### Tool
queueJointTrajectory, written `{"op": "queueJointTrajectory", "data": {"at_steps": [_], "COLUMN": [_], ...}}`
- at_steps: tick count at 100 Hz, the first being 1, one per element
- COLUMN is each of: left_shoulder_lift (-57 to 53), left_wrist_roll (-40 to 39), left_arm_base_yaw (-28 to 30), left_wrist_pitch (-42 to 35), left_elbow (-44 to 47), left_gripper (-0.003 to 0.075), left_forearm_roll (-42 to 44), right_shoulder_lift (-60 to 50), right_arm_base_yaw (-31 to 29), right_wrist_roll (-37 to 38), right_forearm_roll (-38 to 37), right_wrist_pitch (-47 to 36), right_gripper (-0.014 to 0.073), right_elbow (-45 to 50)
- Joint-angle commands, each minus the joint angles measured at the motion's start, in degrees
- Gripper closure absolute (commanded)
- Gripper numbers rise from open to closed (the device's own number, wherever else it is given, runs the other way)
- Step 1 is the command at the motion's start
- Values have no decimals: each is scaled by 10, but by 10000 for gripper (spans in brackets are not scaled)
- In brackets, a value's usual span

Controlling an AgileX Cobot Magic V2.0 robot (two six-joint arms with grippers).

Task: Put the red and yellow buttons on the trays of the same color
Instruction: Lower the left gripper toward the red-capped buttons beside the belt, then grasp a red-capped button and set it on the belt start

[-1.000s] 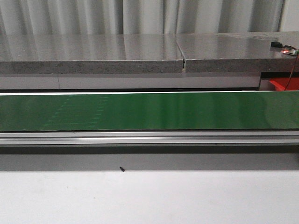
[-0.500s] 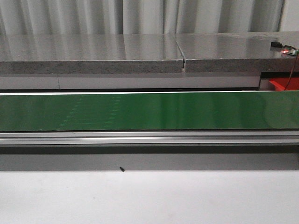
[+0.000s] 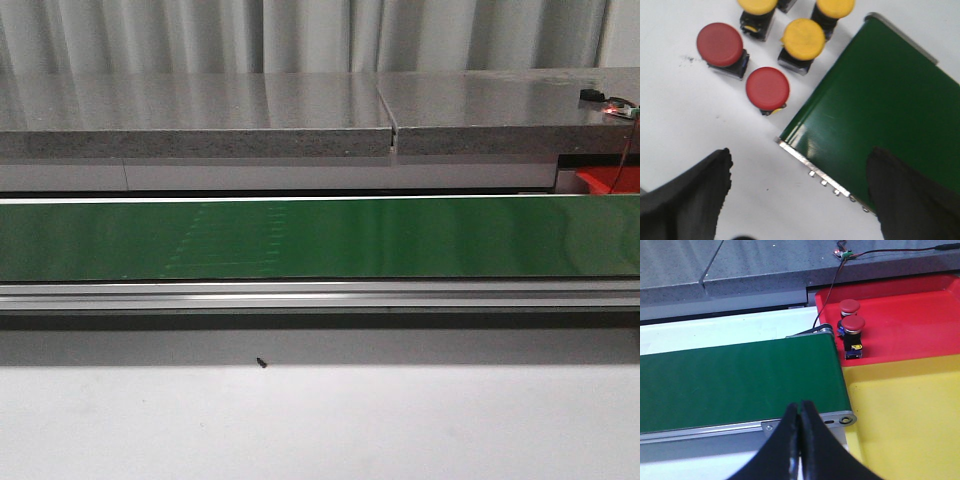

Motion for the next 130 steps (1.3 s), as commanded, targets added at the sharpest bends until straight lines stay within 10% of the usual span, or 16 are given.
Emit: {"op": "queueJointTrajectory", "data": {"at_steps": [1, 92, 130], "left_shoulder_lift": [11, 232, 238], "left_wrist_roll": [5, 20, 21], "left_arm_base_yaw": [21, 34, 34], "left_wrist_pitch": [-2, 20, 11], "left_elbow": [-31, -152, -152], "left_gripper": [175, 184, 531], "left_forearm_roll": [-11, -16, -16], "right_shoulder_lift": [5, 5, 5], "right_arm_base_yaw": [0, 0, 0], "right_wrist_roll": [0, 0, 0], "right_forearm_roll": [-5, -5, -5], "right_wrist_pitch": [-43, -43, -43], "right_gripper": [660, 660, 660], "right_elbow": [-15, -15, -15]}}
